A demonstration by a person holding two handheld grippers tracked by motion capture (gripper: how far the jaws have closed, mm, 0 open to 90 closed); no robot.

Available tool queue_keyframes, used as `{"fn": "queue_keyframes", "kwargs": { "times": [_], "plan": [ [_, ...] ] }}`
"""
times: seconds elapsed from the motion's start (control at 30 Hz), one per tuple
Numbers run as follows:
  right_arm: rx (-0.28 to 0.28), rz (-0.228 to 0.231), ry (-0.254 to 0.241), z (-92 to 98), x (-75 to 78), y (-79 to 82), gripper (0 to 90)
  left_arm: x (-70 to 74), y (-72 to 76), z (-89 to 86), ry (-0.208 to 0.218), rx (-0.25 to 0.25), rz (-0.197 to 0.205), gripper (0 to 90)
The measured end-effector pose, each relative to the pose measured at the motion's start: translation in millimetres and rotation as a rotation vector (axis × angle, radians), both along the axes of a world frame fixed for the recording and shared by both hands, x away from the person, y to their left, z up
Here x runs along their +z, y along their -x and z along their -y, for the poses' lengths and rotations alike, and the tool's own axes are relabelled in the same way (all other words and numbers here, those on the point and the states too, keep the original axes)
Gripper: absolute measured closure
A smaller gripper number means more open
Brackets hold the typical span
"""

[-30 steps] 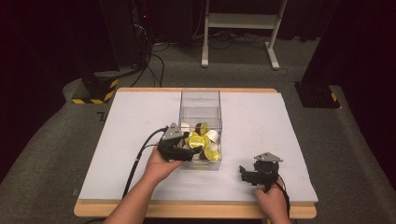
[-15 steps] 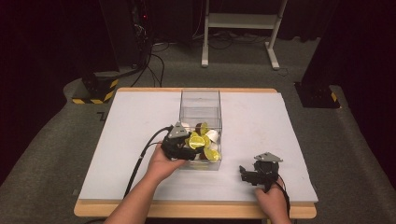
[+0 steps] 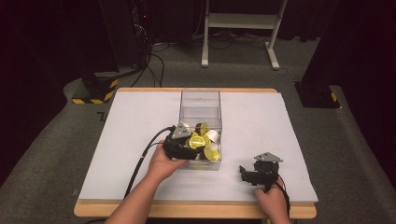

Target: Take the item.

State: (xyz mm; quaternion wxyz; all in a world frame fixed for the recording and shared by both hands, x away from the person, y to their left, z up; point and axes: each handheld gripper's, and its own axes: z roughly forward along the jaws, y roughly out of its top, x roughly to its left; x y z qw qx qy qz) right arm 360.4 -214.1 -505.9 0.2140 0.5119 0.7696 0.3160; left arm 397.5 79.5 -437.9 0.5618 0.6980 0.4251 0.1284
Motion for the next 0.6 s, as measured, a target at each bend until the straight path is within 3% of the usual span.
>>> {"fn": "queue_keyframes", "kwargs": {
  "times": [0.23,0.6],
  "plan": [
    [0.0,0.0,0.0,0.0,0.0,0.0,8.5,-0.4,-0.9,0.9,0.004,0.003,-0.001,27.9],
    [0.0,0.0,0.0,0.0,0.0,0.0,8.5,-1.2,1.7,-1.7,0.037,-0.002,-0.012,37.4]
  ]
}}
